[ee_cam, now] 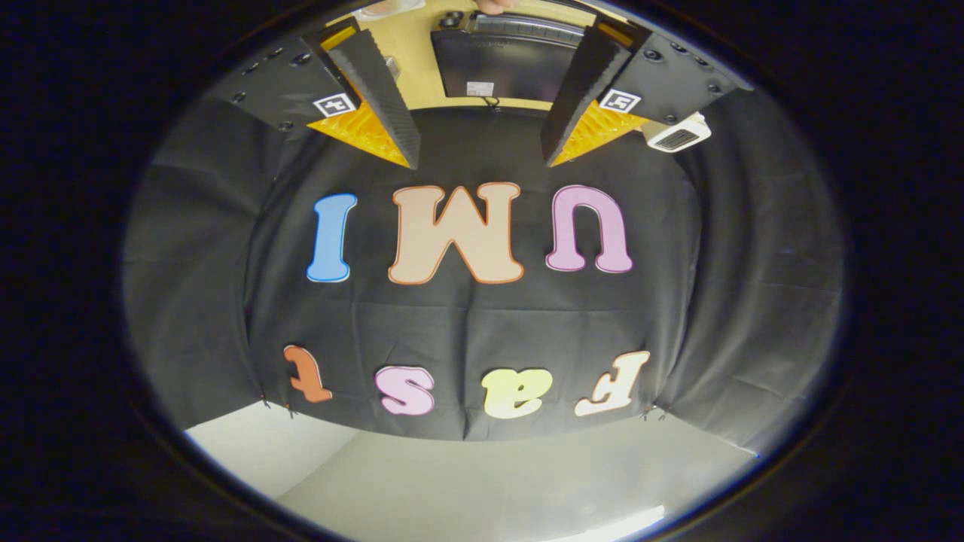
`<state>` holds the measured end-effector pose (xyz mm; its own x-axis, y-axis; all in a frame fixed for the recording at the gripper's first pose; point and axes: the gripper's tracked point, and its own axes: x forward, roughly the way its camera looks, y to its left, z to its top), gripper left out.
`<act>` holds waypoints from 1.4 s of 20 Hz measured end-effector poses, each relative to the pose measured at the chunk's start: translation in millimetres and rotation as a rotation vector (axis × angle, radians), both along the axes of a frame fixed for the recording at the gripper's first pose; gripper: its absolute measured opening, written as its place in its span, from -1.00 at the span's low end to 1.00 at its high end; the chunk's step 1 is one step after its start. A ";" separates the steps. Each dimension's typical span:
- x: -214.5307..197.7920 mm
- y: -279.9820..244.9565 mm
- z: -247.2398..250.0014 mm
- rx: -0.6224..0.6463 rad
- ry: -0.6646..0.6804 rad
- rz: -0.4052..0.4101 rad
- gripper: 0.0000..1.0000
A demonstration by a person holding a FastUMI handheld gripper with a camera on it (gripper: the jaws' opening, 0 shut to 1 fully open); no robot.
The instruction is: Open the toaster oven, put the food inside, and close the toaster oven door.
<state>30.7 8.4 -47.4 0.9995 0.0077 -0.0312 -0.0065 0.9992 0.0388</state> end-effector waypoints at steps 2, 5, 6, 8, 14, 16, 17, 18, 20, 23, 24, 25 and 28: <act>4.2 5.0 -19.0 0.011 0.021 -0.004 1.00; 7.6 16.2 -49.6 0.007 0.053 -0.001 1.00; 8.5 21.9 -62.3 0.010 0.073 0.004 1.00; 8.9 33.6 -86.4 0.025 0.107 0.014 1.00; 1.8 59.7 -162.5 0.066 0.229 0.041 1.00; -1.0 66.4 -187.8 0.078 0.268 0.043 1.00; -2.2 68.3 -200.3 0.084 0.286 0.041 1.00; -3.2 71.1 -211.8 0.091 0.307 0.042 1.00; -7.7 75.3 -235.1 0.091 0.346 0.043 1.00; -18.7 76.4 -258.3 0.082 0.377 0.043 1.00; -21.7 76.5 -260.6 0.085 0.379 0.040 1.00; -25.4 76.1 -261.3 0.086 0.372 0.035 1.00; -30.3 80.8 -260.3 0.080 0.362 0.039 1.00</act>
